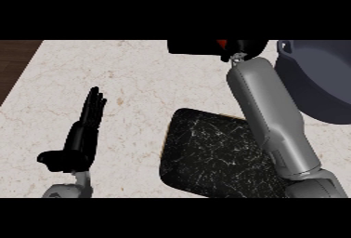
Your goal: Pick the can from the tray and place it in the pot
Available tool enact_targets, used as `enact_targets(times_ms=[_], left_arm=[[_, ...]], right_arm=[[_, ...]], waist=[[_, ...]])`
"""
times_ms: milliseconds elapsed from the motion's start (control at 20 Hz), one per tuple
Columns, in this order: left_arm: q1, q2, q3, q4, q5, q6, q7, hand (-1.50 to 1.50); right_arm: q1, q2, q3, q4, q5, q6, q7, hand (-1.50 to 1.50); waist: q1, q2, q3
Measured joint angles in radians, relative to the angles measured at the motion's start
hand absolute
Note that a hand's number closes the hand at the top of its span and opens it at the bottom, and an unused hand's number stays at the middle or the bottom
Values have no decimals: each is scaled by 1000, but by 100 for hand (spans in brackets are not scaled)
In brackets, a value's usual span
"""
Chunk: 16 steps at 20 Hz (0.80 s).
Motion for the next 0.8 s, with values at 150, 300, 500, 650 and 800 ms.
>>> enact_targets(times_ms=[150, 300, 500, 650, 800], left_arm=[[10, 9, 9, -13, 8, -9, 9, 0], [23, 4, 7, -12, 8, -9, 3, 0], [28, -3, 6, -17, -3, 4, 4, 0], [40, -9, 0, -23, -7, 10, 1, 0], [39, -7, 4, -27, -1, 5, 10, 0]], right_arm=[[-38, -47, -38, 84, 3, -53, 5, 150], [-53, -85, -62, 147, 10, -92, 14, 150], [-55, -150, -99, 203, -8, -124, -14, 150], [-52, -214, -129, 234, -31, -135, -57, 150], [-31, -272, -155, 267, -53, -167, -106, 150]], waist=[[-6, -1, 0], [-14, -3, 0], [-21, -5, 1], [-25, -6, 1], [-26, -6, 1]])
